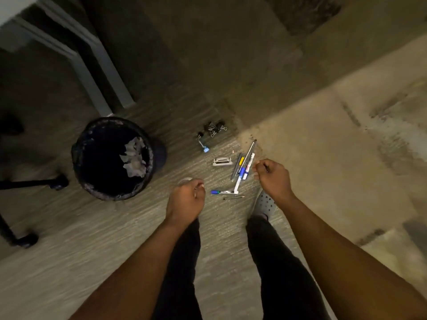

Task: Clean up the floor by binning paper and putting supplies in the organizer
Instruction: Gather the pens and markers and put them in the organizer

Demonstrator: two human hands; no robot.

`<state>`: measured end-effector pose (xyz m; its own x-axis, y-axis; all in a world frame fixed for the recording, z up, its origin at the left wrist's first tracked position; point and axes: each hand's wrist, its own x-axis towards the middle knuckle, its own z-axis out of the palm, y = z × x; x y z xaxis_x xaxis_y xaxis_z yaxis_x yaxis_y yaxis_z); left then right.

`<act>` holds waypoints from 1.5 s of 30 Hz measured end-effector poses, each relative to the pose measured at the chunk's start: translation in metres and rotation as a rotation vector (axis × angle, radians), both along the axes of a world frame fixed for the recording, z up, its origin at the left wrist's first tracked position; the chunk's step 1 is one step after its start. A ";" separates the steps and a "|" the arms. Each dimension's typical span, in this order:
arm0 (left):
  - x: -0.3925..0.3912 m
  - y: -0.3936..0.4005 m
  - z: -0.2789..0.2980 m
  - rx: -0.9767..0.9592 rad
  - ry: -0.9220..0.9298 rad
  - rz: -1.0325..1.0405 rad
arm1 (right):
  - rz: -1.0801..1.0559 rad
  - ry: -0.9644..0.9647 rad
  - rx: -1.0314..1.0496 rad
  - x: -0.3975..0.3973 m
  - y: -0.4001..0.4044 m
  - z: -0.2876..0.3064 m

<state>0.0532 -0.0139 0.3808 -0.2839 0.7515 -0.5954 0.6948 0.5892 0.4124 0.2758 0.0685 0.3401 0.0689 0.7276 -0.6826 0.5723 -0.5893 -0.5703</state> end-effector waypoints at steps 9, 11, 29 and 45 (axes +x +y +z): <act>0.010 -0.040 -0.205 -0.136 -0.083 -0.138 | -0.246 0.003 -0.362 0.017 -0.066 -0.210; 0.011 -0.045 -0.249 -0.169 -0.074 -0.171 | -0.167 -0.059 -0.380 0.022 -0.069 -0.247; 0.081 -0.010 -0.400 -0.035 0.016 -0.366 | 0.211 -0.409 0.124 -0.001 0.008 -0.379; 0.054 -0.053 -0.400 -0.049 0.017 -0.250 | 0.213 -0.654 0.067 -0.001 0.021 -0.378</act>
<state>0.1067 -0.0665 -0.0188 -0.1031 0.7698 -0.6299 0.8284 0.4170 0.3741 0.2746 0.0900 -0.0381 0.3019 0.8103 -0.5022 0.9106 -0.4011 -0.0996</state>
